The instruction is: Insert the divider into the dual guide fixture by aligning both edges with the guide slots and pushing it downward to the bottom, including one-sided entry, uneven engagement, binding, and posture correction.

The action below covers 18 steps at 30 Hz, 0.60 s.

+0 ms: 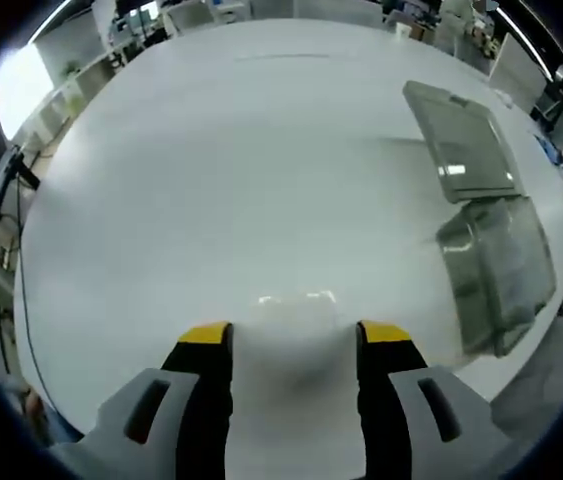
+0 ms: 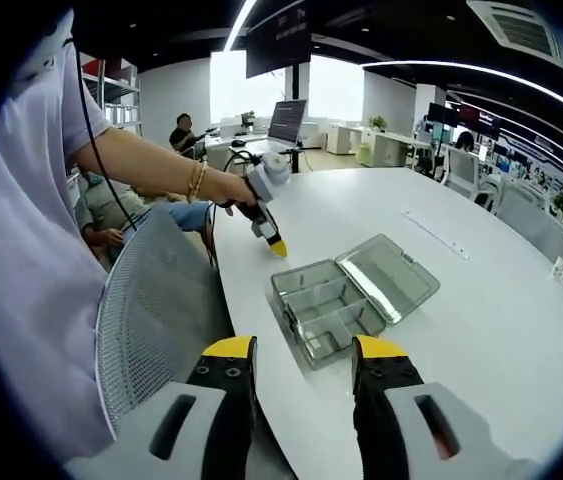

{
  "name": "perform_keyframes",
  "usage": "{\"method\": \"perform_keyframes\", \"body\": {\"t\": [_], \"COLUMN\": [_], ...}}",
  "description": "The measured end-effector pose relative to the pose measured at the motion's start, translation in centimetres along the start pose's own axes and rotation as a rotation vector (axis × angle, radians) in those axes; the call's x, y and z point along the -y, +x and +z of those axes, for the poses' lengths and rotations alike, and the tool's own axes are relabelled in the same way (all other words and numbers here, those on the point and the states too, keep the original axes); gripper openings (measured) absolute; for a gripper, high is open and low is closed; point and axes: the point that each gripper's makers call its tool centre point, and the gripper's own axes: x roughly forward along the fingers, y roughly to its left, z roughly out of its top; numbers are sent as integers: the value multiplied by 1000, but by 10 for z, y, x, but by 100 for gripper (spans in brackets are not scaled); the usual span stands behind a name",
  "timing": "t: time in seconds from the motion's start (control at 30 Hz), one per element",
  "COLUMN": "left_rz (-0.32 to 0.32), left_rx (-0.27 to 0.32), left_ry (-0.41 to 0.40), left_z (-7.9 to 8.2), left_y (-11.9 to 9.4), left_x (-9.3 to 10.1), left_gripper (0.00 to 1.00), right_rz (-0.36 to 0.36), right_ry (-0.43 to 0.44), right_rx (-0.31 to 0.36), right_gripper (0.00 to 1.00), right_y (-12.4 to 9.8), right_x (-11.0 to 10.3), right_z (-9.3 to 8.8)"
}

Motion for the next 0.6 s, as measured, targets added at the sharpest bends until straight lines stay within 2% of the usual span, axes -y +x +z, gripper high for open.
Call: {"method": "perform_keyframes", "body": {"t": [0.6], "left_rz": [35], "left_rx": [0], "left_ry": [10], "left_z": [2], "left_y": [1], "left_x": [-1], "left_gripper": [46], "right_rz": [6], "right_ry": [4], "right_rx": [3], "right_gripper": [34], "right_y": [3], "right_x": [0], "right_z": [0]}}
